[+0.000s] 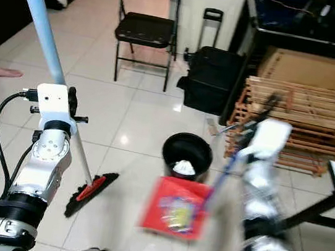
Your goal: Sweep floor
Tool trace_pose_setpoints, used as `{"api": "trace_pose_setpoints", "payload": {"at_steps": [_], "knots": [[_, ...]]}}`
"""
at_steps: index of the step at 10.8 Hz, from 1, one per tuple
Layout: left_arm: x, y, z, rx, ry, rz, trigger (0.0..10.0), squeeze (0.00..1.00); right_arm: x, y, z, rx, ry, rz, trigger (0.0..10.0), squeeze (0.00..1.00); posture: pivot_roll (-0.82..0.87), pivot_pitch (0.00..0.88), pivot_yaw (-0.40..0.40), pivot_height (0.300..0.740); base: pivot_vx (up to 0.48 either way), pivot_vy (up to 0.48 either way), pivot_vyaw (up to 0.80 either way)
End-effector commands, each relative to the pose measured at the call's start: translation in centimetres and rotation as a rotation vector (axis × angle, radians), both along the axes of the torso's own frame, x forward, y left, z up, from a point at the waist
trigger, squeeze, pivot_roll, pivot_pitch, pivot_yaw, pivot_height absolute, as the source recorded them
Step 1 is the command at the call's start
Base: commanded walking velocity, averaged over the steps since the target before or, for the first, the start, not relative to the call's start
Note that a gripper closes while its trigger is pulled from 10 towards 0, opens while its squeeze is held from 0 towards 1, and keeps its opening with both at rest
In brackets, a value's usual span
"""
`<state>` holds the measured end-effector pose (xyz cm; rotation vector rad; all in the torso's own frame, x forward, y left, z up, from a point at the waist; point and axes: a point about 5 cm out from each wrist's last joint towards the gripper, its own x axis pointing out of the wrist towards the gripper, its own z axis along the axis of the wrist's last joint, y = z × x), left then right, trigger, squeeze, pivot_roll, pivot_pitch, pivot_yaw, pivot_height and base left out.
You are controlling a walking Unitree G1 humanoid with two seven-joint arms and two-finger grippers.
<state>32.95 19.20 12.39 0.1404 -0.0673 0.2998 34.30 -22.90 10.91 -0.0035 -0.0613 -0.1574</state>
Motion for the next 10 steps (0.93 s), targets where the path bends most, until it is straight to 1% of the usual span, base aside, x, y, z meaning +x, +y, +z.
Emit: {"api": "trace_pose_setpoints", "payload": {"at_steps": [1,3,5,6,7,8,9,10], "knots": [[0.3,0.1,0.8,0.010,-0.034,-0.003,10.0,0.00,0.5,-1.0,1.6,-0.019,-0.056,-0.021,10.0,0.00,0.00,0.063,0.034,0.740,0.000,0.000,0.00],[0.3,0.0,0.9,0.009,-0.034,-0.005,10.0,0.00,1.1,-2.4,3.3,-0.067,-0.082,-0.008,10.0,0.00,0.00,0.063,0.034,0.740,0.000,0.000,0.00],[0.3,0.0,0.9,0.009,-0.034,-0.008,10.0,0.00,1.1,-3.1,3.5,-0.126,-0.075,-0.027,10.0,0.00,-0.01,0.063,0.040,0.740,0.000,0.000,0.00],[0.3,0.0,0.8,0.009,-0.033,-0.011,10.0,0.00,1.1,-3.2,3.5,-0.153,-0.073,-0.036,10.0,0.00,-0.01,0.064,0.043,0.740,0.000,0.000,0.00],[0.3,-0.1,0.8,0.010,-0.033,-0.012,10.0,0.00,1.1,-3.4,3.5,-0.177,-0.072,-0.065,10.0,0.00,-0.01,0.064,0.043,0.740,0.000,0.000,0.00],[0.4,-0.1,0.9,0.010,-0.033,-0.012,10.0,0.00,1.0,-3.7,3.6,-0.179,-0.075,-0.093,10.0,0.00,-0.01,0.064,0.043,0.740,0.000,0.000,0.00],[0.3,0.0,0.9,0.011,-0.035,-0.010,10.0,0.00,0.9,-4.3,3.9,-0.200,-0.090,-0.158,10.0,0.00,0.00,0.062,0.046,0.740,0.000,0.000,0.00],[0.3,0.0,0.9,0.012,-0.035,-0.010,10.0,0.00,0.9,-4.6,4.0,-0.205,-0.097,-0.186,10.0,0.00,0.00,0.062,0.046,0.740,0.000,0.000,0.00]]}}
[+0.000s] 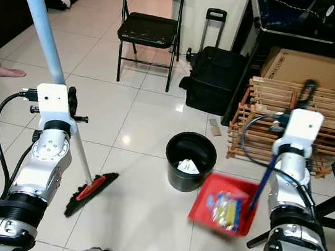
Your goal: Sweep floor
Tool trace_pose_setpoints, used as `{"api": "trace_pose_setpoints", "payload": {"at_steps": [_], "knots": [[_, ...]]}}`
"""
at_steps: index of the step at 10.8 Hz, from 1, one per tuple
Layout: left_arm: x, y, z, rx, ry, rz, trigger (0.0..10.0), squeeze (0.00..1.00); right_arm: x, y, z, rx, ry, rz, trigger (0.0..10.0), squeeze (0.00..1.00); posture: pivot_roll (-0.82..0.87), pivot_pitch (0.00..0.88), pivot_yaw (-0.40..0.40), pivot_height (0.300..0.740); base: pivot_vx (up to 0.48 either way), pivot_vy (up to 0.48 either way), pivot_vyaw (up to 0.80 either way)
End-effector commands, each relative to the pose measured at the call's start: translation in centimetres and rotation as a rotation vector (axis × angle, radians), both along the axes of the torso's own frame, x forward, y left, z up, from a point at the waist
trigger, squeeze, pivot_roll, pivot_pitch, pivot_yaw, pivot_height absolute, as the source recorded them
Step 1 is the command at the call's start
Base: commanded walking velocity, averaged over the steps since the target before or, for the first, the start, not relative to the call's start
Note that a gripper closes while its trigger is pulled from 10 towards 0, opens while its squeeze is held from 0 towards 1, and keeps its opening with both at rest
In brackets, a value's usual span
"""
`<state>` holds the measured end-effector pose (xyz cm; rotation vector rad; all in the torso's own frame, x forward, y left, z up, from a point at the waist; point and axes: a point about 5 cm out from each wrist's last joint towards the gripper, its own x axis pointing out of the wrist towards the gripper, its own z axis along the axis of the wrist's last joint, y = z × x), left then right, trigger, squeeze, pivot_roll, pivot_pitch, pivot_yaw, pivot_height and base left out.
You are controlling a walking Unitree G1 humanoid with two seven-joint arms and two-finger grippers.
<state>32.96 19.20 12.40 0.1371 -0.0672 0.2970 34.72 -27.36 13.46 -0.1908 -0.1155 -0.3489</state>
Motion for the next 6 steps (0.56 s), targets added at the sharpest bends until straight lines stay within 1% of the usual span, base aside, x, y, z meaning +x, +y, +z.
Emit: {"api": "trace_pose_setpoints", "payload": {"at_steps": [1,3,5,6], "knots": [[0.3,0.1,0.9,0.016,-0.036,-0.005,10.0,0.00,0.3,-0.6,1.5,-0.029,-0.059,-0.041,10.0,0.00,0.00,0.061,0.048,0.740,0.000,0.000,0.00],[0.3,0.1,0.9,0.017,-0.037,-0.003,10.0,0.00,0.2,-0.5,1.2,-0.016,-0.062,-0.090,10.0,0.00,0.00,0.060,0.048,0.740,0.000,0.000,0.00],[0.2,0.1,1.0,0.019,-0.039,-0.001,10.0,0.00,0.4,0.7,-0.3,0.069,-0.015,-0.134,10.0,0.00,0.01,0.053,0.049,0.740,0.000,0.000,0.00],[0.2,0.1,0.9,0.019,-0.040,0.000,10.0,0.00,0.4,1.2,-0.8,0.081,0.007,-0.140,10.0,0.00,0.01,0.051,0.048,0.740,0.000,0.000,0.00]]}}
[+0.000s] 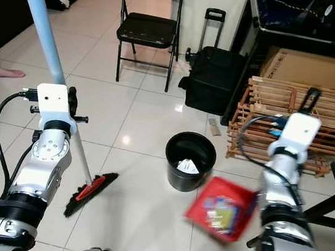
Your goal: Sweep floor
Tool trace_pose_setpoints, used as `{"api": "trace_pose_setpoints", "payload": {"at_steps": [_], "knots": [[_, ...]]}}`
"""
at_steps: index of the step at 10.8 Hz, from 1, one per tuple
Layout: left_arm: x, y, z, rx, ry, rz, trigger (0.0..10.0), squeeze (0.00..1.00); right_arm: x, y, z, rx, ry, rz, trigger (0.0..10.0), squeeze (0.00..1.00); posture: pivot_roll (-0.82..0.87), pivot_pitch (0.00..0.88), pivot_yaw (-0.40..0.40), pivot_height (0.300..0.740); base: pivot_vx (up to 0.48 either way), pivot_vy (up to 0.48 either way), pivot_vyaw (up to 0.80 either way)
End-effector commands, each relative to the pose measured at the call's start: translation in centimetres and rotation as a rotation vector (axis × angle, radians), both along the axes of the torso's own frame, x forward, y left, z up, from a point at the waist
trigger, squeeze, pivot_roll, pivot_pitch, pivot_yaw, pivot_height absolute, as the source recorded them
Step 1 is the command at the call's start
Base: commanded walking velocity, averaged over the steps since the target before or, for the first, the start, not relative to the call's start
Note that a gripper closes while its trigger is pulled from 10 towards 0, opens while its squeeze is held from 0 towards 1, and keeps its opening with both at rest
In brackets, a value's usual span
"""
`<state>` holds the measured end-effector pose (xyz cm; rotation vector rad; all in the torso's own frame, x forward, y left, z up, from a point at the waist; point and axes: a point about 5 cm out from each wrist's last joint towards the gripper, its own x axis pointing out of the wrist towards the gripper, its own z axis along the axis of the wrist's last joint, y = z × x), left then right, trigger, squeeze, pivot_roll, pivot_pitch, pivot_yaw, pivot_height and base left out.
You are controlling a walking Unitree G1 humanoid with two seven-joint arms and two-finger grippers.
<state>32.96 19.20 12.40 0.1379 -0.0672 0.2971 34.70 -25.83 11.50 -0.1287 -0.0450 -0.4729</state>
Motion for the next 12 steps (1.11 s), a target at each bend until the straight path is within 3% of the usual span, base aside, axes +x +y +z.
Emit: {"api": "trace_pose_setpoints", "payload": {"at_steps": [1,2,5,9,12], "knots": [[0.2,0.1,0.9,0.017,-0.040,0.000,10.0,0.00,0.4,0.1,0.8,0.000,-0.021,-0.015,10.0,0.00,0.01,0.048,0.049,0.740,0.000,0.000,0.00],[0.1,0.1,0.9,0.016,-0.040,-0.001,10.0,0.00,0.3,0.3,0.4,0.006,-0.005,-0.043,10.0,0.00,0.02,0.044,0.048,0.740,0.000,0.000,0.00],[0.0,0.0,0.7,0.011,-0.036,-0.006,10.0,0.00,0.2,-1.3,1.0,0.017,-0.016,-0.107,10.0,0.00,0.01,0.038,0.049,0.740,0.000,0.000,0.00],[0.1,-0.5,0.7,0.016,-0.034,-0.024,10.0,0.00,0.5,-3.9,3.3,0.026,-0.058,-0.184,10.0,0.00,0.01,0.039,0.052,0.740,0.000,0.000,0.00],[0.1,-0.4,0.8,0.021,-0.038,-0.023,10.0,0.00,0.7,-4.8,4.6,0.023,-0.081,-0.223,10.0,0.00,0.01,0.043,0.053,0.740,0.000,0.000,0.00]]}}
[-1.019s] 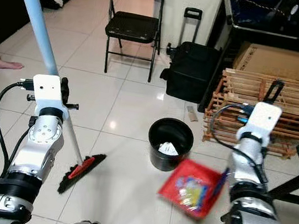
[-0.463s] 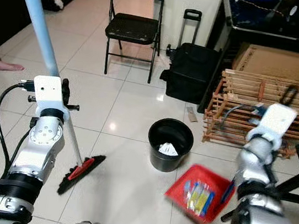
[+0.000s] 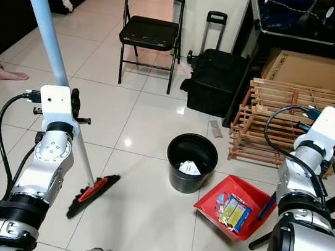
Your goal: Sweep floor
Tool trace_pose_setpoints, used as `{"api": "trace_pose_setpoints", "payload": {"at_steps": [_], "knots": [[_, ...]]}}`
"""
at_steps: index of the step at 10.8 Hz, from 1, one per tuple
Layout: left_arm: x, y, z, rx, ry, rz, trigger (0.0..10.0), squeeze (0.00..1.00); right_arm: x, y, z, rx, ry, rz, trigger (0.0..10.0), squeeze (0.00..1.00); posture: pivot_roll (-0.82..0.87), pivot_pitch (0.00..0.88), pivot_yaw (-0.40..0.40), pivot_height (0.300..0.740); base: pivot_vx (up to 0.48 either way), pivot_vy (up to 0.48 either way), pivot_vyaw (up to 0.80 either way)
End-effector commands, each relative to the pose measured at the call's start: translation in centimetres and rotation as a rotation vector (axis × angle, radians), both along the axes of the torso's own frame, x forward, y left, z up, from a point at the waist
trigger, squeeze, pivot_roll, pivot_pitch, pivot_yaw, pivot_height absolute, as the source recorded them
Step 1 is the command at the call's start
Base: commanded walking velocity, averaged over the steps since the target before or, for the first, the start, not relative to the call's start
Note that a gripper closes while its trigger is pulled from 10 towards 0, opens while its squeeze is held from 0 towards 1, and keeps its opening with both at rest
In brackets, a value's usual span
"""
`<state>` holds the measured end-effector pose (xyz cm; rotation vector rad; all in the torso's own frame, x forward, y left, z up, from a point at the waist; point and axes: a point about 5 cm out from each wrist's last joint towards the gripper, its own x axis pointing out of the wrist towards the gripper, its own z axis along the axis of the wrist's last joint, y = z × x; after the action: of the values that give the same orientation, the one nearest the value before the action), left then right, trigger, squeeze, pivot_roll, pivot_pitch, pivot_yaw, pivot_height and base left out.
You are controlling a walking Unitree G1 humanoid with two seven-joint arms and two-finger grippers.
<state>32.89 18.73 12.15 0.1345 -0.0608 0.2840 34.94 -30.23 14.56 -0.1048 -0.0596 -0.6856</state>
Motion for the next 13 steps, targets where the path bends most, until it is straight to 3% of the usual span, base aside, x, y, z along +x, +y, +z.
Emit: {"api": "trace_pose_setpoints", "payload": {"at_steps": [1,5,13], "knots": [[0.1,0.0,1.1,0.027,-0.045,-0.010,10.0,0.00,0.6,-0.6,2.2,-0.001,-0.064,-0.036,10.0,0.00,0.01,0.043,0.053,0.740,0.000,0.000,0.00],[0.1,0.1,1.2,0.034,-0.051,-0.007,10.0,0.00,1.4,-1.0,4.9,-0.003,-0.118,-0.047,10.0,0.00,0.02,0.055,0.050,0.740,0.000,0.000,0.00],[0.2,0.2,1.3,0.032,-0.055,0.001,10.0,0.00,3.0,-0.2,9.3,0.074,-0.240,-0.009,10.0,0.00,0.02,0.054,0.045,0.740,0.000,0.000,0.00]]}}
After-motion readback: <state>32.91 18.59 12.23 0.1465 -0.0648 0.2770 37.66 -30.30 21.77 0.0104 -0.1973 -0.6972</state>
